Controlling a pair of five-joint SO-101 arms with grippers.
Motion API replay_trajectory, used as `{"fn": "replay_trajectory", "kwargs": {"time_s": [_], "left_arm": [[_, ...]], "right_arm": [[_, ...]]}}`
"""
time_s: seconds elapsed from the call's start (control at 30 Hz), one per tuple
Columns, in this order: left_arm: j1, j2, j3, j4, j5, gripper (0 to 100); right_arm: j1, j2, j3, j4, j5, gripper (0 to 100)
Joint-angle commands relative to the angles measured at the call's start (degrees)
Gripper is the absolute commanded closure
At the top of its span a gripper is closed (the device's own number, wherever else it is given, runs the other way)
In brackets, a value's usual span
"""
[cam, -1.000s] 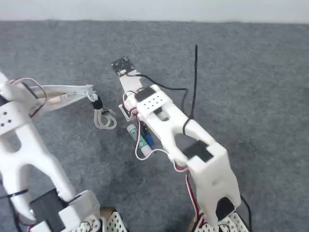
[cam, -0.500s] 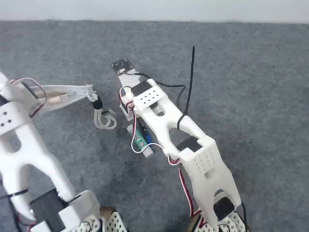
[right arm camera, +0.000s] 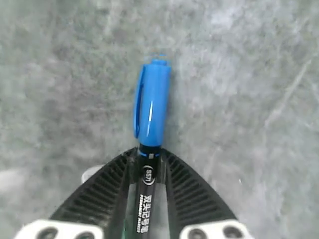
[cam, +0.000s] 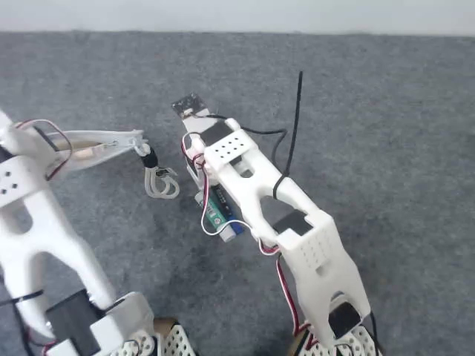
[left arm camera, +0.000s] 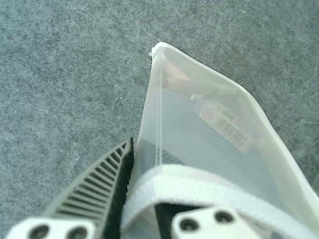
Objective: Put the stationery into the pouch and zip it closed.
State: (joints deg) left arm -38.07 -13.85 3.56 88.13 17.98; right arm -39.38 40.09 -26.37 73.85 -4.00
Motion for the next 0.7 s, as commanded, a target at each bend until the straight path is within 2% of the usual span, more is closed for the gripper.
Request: {"fn": "replay_trajectory", "kwargs": {"time_s": [0.0,0.3,0.67], "left_arm": [[-0.53,-0.7,-1.63,-1.23,0.62,99],[-0.53,-0.7,-1.54,-1.23,0.62,99],[-0.44,-0.7,-1.54,-1.23,0.62,99]], "right_arm": [[0.22,-8.13,-2.2,4.18,-0.18,99.3],[-2.77,-16.75,-2.2,16.22,-0.53,99.3],[-7.16,-25.98,-2.2,25.8,-0.62,99.3]]}}
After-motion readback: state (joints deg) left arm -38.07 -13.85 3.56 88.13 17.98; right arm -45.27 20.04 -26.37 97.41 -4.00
